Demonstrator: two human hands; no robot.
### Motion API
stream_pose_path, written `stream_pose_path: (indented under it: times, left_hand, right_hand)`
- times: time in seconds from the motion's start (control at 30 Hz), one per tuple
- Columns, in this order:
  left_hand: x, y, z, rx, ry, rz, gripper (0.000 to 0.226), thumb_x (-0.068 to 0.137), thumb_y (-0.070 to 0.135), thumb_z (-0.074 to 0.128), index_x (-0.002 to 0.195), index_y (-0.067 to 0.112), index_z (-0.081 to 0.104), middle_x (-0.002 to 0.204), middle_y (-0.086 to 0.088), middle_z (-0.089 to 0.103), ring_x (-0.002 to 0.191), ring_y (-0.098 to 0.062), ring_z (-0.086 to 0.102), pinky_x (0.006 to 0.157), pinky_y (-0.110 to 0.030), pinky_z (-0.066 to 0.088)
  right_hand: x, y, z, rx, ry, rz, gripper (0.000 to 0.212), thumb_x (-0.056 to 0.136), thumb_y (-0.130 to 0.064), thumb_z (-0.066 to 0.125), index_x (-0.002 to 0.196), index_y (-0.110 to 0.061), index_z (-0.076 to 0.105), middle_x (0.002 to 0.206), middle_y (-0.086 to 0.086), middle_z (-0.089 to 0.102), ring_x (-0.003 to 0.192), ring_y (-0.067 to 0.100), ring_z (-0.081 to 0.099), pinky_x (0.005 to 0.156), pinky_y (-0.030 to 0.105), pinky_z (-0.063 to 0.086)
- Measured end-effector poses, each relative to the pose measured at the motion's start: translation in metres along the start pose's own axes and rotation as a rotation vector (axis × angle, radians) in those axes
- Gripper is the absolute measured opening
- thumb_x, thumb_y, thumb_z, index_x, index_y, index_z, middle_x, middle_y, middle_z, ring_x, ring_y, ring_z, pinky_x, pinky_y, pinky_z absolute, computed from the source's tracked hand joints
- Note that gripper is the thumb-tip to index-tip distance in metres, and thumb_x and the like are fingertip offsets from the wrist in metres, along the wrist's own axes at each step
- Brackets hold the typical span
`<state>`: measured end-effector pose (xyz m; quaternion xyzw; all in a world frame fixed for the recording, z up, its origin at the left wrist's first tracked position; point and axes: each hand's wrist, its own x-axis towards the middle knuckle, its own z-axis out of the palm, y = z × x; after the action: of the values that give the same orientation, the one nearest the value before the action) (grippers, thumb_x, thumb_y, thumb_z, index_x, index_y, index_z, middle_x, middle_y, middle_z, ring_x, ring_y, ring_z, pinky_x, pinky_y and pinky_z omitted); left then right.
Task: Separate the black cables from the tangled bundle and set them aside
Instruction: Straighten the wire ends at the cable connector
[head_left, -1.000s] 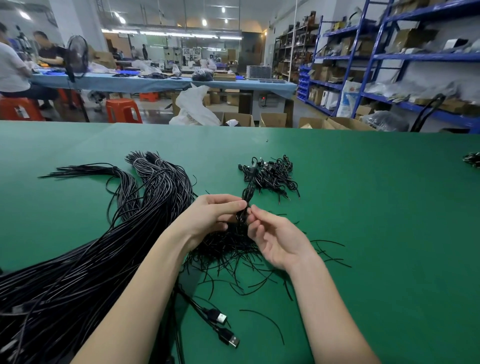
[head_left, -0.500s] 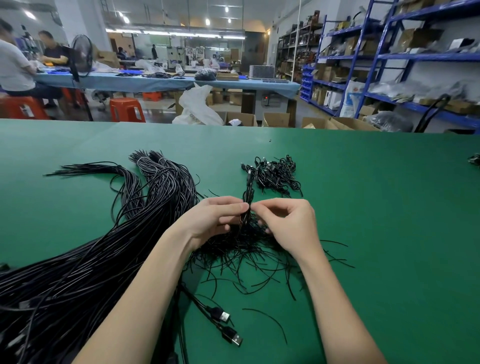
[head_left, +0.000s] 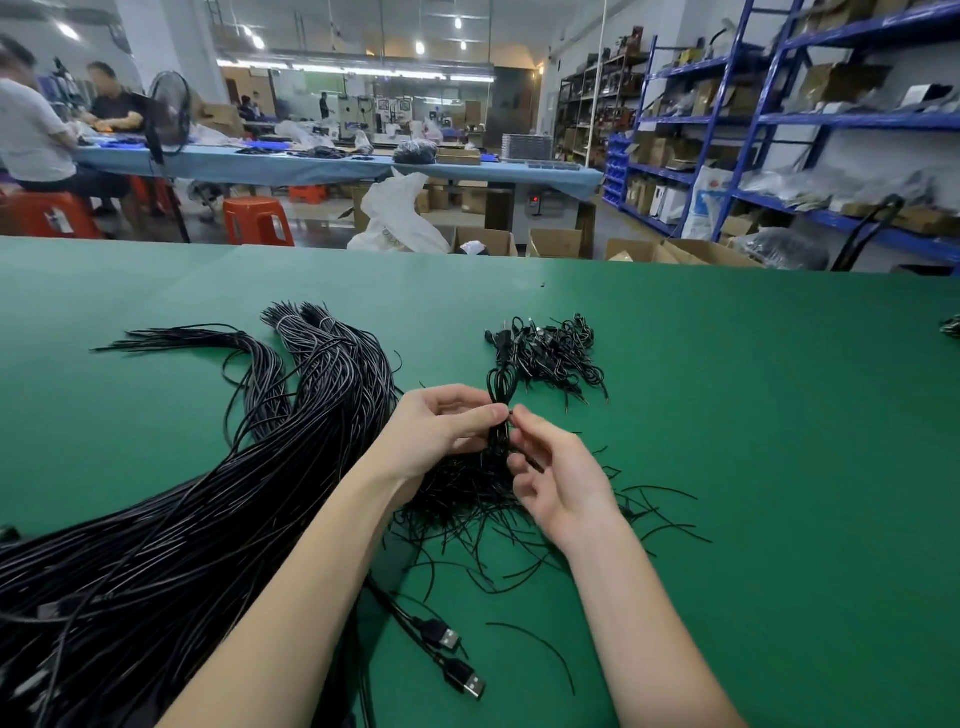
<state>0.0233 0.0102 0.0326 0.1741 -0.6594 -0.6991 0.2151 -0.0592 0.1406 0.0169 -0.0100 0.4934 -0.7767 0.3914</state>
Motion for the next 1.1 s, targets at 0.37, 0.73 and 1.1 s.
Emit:
stream_pose_path:
  times: [0.37,0.73,1.1]
  left_hand:
    - [0.006,-0.004,0.006,-0.274,0.088,-0.138,0.035,0.072,0.014,0.084,0.101,-0.002,0.073,0.083,-0.003,0.075,0.07,-0.007,0.069,0.066,-0.017,0.055]
    - [0.006,-0.008,0.011,-0.184,0.083,-0.096,0.022,0.091,0.02,0.073,0.108,0.006,0.074,0.099,-0.008,0.078,0.081,-0.013,0.072,0.074,-0.022,0.06]
    - [0.007,-0.009,0.007,-0.203,0.168,-0.073,0.017,0.085,0.016,0.08,0.097,0.015,0.069,0.076,0.007,0.073,0.072,-0.012,0.069,0.063,-0.021,0.055]
  right_hand:
    - [0.004,0.016,-0.004,-0.69,0.206,-0.904,0.02,0.091,-0.03,0.076,0.073,-0.023,0.08,0.075,-0.017,0.073,0.072,0.007,0.067,0.068,0.017,0.049]
    - [0.014,0.021,-0.006,-0.472,0.103,-0.612,0.03,0.086,-0.018,0.082,0.116,-0.019,0.077,0.079,-0.003,0.079,0.071,0.009,0.074,0.074,0.032,0.063]
    - [0.013,0.011,-0.015,-0.523,-0.109,-0.503,0.017,0.094,-0.01,0.072,0.11,-0.014,0.068,0.082,0.012,0.077,0.057,0.013,0.063,0.052,0.025,0.054]
